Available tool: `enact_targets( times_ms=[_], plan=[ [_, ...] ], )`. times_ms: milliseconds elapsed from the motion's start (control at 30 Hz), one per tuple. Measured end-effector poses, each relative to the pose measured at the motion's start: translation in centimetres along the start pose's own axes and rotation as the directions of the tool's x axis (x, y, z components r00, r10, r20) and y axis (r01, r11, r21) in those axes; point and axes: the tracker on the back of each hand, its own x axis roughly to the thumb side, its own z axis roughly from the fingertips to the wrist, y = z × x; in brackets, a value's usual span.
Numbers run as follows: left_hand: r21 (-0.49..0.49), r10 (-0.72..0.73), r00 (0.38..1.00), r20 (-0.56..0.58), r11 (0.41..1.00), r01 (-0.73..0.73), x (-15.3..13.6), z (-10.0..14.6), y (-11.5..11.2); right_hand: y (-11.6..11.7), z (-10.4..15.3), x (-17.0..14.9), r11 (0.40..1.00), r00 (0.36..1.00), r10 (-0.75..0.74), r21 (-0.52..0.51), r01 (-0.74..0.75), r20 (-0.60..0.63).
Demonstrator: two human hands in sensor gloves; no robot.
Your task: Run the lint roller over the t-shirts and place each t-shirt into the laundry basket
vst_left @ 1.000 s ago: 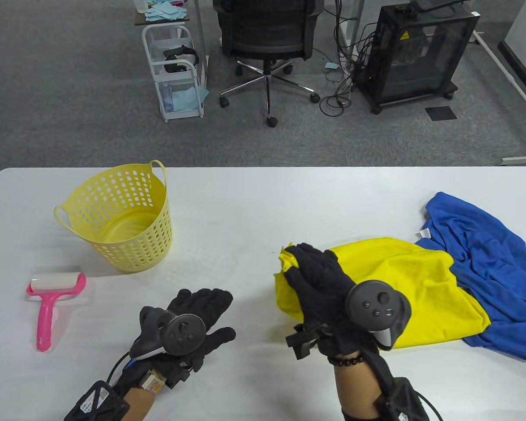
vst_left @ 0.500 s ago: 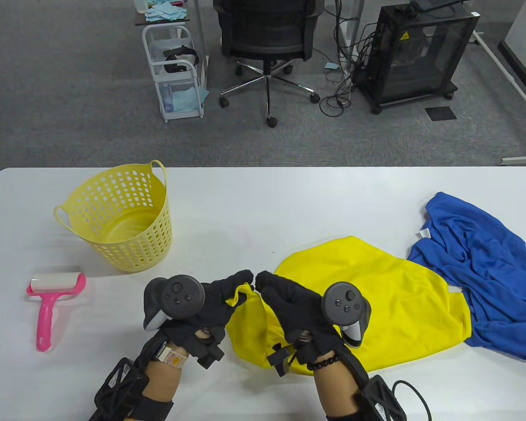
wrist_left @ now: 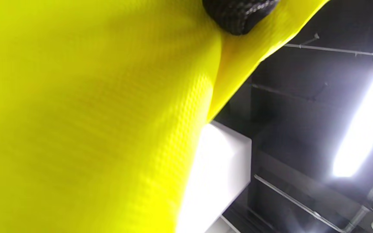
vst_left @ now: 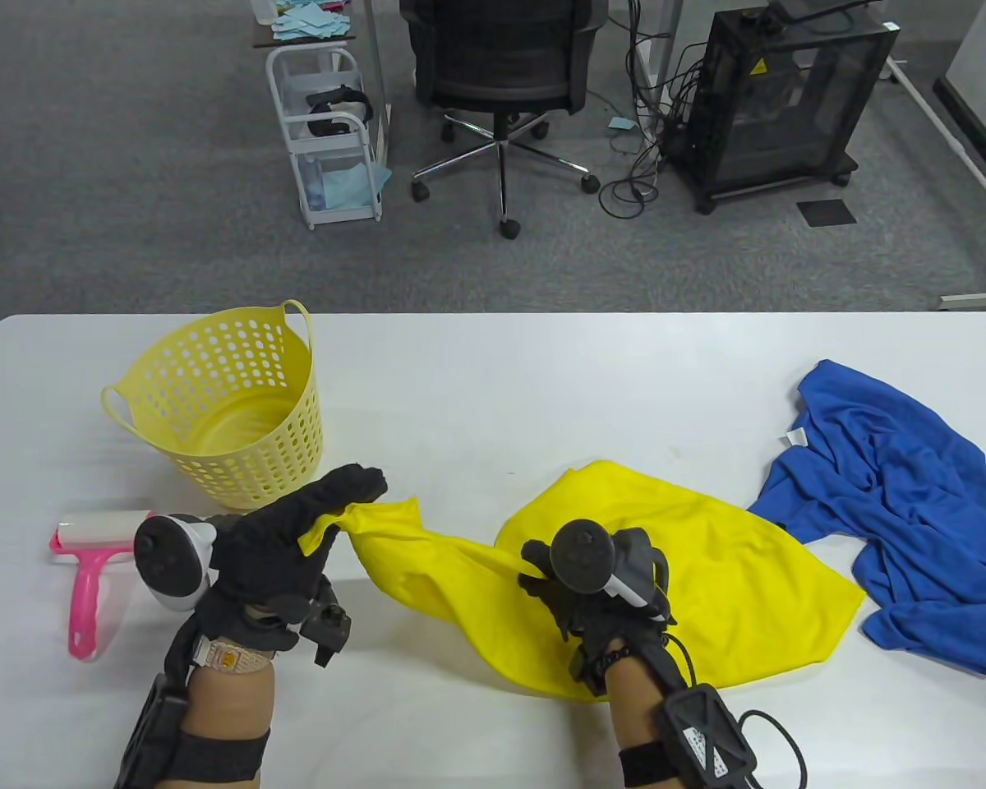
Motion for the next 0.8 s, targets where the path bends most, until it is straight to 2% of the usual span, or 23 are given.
enact_targets(
  times_ms=[33,67,133,200,267,333,367,400,533,600,700,767,800],
  plan=[
    [0.025,-0.074,0.997,-0.014,0.997,0.074,-0.2,0.2,0.6,-1.0,0.2,-0.6,0.994,0.999,0.007,-0.105,-0.011,-0.038],
    [0.043,-0.136,0.99,-0.027,0.99,0.137,-0.3,0.3,1.0,-1.8,0.4,-1.2,0.986,0.998,-0.021,-0.165,0.01,-0.066],
    [0.049,-0.334,0.941,-0.048,0.94,0.337,-0.8,0.6,1.5,-4.2,1.2,-3.0,0.921,0.967,-0.232,-0.344,0.182,-0.11],
    [0.008,-0.448,0.893,-0.046,0.893,0.449,-1.2,0.6,1.0,-5.7,1.8,-4.1,0.86,0.931,-0.354,-0.421,0.289,-0.084],
    [-0.01,-0.515,0.855,-0.061,0.857,0.515,-1.5,0.6,0.2,-6.6,2.2,-4.8,0.854,0.934,-0.348,-0.439,0.28,-0.08],
    [0.029,-0.57,0.818,-0.081,0.819,0.573,-1.7,0.6,-0.4,-6.6,1.9,-5.6,0.906,0.961,-0.237,-0.388,0.166,-0.144],
    [0.047,-0.596,0.795,-0.111,0.796,0.603,-1.9,0.8,-0.6,-6.0,1.7,-6.0,0.934,0.965,-0.195,-0.334,0.129,-0.173],
    [0.074,-0.616,0.774,-0.145,0.774,0.629,-2.0,1.0,-0.6,-5.5,1.6,-6.3,0.942,0.967,-0.163,-0.324,0.093,-0.196],
    [0.17,-0.59,0.79,-0.166,0.772,0.613,-1.9,1.3,-0.6,-3.8,0.7,-7.0,0.965,0.958,0.05,-0.235,-0.119,-0.282],
    [0.223,-0.545,0.823,-0.159,0.792,0.568,-1.5,1.3,-0.2,-3.3,0.5,-7.0,0.98,0.966,-0.013,-0.195,-0.04,-0.259],
    [0.289,-0.509,0.841,-0.184,0.79,0.541,-1.0,1.4,0.5,-3.3,0.3,-6.4,0.981,0.974,-0.143,-0.154,0.116,-0.177],
    [0.224,-0.469,0.841,-0.269,0.819,0.528,-1.6,1.4,1.3,-3.0,0.0,-6.1,0.975,0.971,-0.22,-0.005,0.22,-0.092],
    [0.183,-0.466,0.843,-0.268,0.835,0.519,-1.8,1.4,1.3,-2.5,-0.1,-6.2,0.963,0.964,-0.25,0.081,0.257,-0.086]
  ],
)
